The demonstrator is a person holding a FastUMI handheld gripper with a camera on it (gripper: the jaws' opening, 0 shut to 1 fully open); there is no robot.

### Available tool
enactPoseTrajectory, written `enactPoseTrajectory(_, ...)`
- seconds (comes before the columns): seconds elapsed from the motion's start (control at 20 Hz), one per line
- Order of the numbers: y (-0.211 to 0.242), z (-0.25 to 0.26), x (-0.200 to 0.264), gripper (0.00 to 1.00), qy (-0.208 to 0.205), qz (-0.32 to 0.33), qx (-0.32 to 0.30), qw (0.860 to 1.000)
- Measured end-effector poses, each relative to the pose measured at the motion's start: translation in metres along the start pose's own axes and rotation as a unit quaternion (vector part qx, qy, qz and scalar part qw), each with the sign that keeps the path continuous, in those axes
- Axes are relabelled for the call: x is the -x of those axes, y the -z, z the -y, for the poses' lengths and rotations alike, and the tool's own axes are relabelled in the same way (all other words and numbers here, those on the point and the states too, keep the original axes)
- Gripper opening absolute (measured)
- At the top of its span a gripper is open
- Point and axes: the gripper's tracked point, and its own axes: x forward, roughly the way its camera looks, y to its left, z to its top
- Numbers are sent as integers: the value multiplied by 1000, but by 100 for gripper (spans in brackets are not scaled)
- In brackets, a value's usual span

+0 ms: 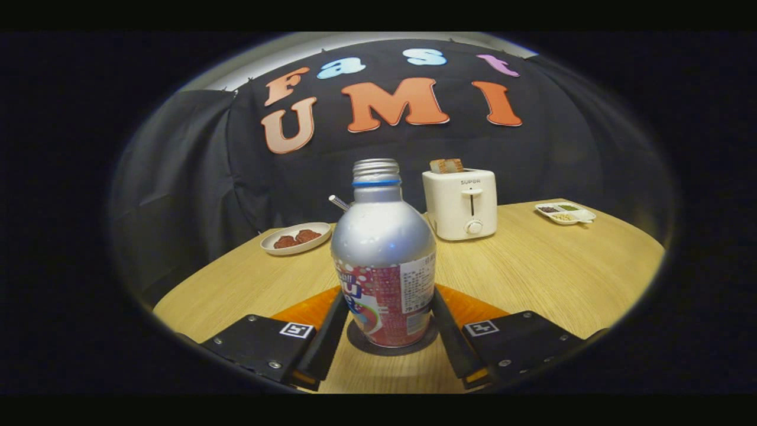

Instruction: Take the bottle from table, then pour the juice into the cup, finally place the bottle on the coaster

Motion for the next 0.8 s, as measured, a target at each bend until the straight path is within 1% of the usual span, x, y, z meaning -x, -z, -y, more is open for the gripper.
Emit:
enactPoseTrajectory(0.1, 2, 0, -1, 77, -1, -2, 1, 1000)
enactPoseTrajectory(0.3, 4, -6, 3, 78, -5, 4, 34, 999)
enactPoseTrajectory(0.5, 17, -6, 9, 81, -10, -23, 38, 999)
enactPoseTrajectory(0.6, 19, -7, 17, 85, -15, -32, 43, 998)
enactPoseTrajectory(0.65, 17, -9, 23, 88, -18, -29, 56, 998)
enactPoseTrajectory(0.8, 3, -16, 50, 89, -37, -11, 81, 996)
